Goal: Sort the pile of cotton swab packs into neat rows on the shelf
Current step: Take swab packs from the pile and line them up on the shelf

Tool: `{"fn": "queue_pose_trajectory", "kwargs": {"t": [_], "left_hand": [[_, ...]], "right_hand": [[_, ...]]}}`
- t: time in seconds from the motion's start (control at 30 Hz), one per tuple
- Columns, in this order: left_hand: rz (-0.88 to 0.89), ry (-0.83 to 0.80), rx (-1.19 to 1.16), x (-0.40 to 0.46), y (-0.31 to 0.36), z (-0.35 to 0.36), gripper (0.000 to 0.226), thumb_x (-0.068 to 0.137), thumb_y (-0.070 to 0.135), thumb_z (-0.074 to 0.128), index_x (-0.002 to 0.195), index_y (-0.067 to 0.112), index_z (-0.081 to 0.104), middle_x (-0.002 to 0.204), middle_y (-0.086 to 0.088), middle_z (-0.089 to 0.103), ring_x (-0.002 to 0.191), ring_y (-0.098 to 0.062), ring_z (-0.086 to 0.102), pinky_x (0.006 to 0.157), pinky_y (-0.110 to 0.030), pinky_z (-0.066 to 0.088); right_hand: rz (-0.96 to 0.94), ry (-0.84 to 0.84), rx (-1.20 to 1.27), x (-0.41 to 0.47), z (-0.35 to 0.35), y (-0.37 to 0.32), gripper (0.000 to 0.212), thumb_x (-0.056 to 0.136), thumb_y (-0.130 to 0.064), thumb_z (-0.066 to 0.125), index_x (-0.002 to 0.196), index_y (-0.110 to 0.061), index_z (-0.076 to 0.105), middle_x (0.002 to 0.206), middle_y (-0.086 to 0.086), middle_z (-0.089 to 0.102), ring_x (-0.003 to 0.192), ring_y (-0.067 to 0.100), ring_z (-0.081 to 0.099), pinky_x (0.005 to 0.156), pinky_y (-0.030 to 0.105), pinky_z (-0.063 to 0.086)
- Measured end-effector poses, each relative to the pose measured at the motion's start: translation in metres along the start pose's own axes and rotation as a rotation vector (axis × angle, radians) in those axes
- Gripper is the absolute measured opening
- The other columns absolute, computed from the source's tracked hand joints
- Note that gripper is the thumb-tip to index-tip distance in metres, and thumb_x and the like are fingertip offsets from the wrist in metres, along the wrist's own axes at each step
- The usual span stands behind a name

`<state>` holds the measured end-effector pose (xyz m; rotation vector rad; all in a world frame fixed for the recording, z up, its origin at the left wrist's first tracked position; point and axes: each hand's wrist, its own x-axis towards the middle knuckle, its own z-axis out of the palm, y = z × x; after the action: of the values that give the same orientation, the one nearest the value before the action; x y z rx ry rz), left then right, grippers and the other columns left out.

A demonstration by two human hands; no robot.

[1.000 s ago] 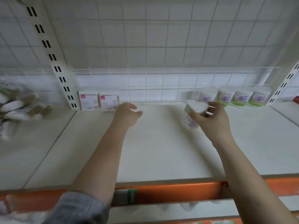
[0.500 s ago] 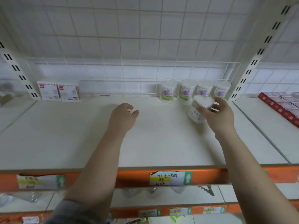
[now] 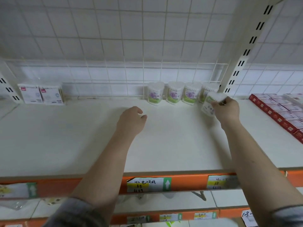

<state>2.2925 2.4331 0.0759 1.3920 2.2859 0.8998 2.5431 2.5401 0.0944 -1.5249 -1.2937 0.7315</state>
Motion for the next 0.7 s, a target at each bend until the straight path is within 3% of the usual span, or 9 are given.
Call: {"fn": "queue_pose_trajectory", "kwargs": {"t": [0.1, 0.27, 0.37, 0.47, 0.6, 0.7], "left_hand": [[-0.009, 0.008, -0.002, -0.001, 0.003, 0.002, 0.028, 0.09, 0.028, 0.057, 0.114, 0.015, 0.06, 0.119, -0.005, 0.061, 0.113, -0.025, 0.054, 0.096, -0.038, 0.044], [-0.021, 0.016, -0.004, -0.003, 0.004, 0.003, 0.026, 0.09, 0.027, 0.056, 0.113, 0.016, 0.06, 0.118, -0.003, 0.061, 0.114, -0.023, 0.054, 0.096, -0.037, 0.044], [-0.027, 0.012, -0.024, -0.005, 0.003, 0.003, 0.026, 0.09, 0.027, 0.056, 0.113, 0.016, 0.06, 0.117, -0.003, 0.061, 0.111, -0.023, 0.055, 0.093, -0.036, 0.046], [-0.025, 0.006, -0.041, -0.007, 0.004, 0.003, 0.025, 0.091, 0.026, 0.056, 0.113, 0.015, 0.06, 0.117, -0.003, 0.061, 0.11, -0.023, 0.055, 0.092, -0.035, 0.047], [-0.022, 0.016, -0.063, -0.01, 0.005, 0.003, 0.024, 0.091, 0.025, 0.055, 0.112, 0.015, 0.061, 0.117, -0.003, 0.061, 0.108, -0.023, 0.056, 0.091, -0.035, 0.047], [-0.015, 0.028, -0.08, -0.013, 0.004, 0.002, 0.024, 0.091, 0.023, 0.056, 0.112, 0.014, 0.061, 0.115, -0.004, 0.063, 0.103, -0.023, 0.058, 0.082, -0.026, 0.045]], "right_hand": [[-0.016, -0.027, -0.036, 0.006, 0.004, 0.001, 0.028, 0.092, -0.008, 0.054, 0.119, -0.003, 0.055, 0.106, 0.009, 0.061, 0.09, 0.022, 0.056, 0.071, 0.028, 0.047], [-0.041, -0.032, -0.078, 0.012, 0.01, 0.002, 0.025, 0.091, -0.009, 0.053, 0.114, 0.001, 0.052, 0.1, 0.012, 0.058, 0.099, 0.034, 0.06, 0.086, 0.045, 0.052], [-0.049, -0.019, -0.104, 0.016, 0.014, 0.003, 0.02, 0.091, -0.009, 0.053, 0.109, -0.001, 0.051, 0.098, 0.014, 0.058, 0.098, 0.032, 0.059, 0.077, 0.036, 0.048], [-0.054, 0.004, -0.173, 0.016, 0.015, 0.006, 0.02, 0.091, -0.006, 0.051, 0.109, 0.001, 0.049, 0.106, 0.021, 0.06, 0.101, 0.035, 0.057, 0.068, 0.027, 0.033], [-0.018, -0.01, -0.197, 0.014, 0.015, 0.01, 0.019, 0.09, -0.007, 0.052, 0.107, 0.001, 0.049, 0.098, 0.019, 0.057, 0.102, 0.036, 0.056, 0.066, 0.027, 0.031], [0.019, -0.032, -0.24, 0.01, 0.013, 0.009, 0.026, 0.09, -0.01, 0.053, 0.11, 0.006, 0.048, 0.112, 0.025, 0.058, 0.104, 0.038, 0.056, 0.071, 0.033, 0.036]]}}
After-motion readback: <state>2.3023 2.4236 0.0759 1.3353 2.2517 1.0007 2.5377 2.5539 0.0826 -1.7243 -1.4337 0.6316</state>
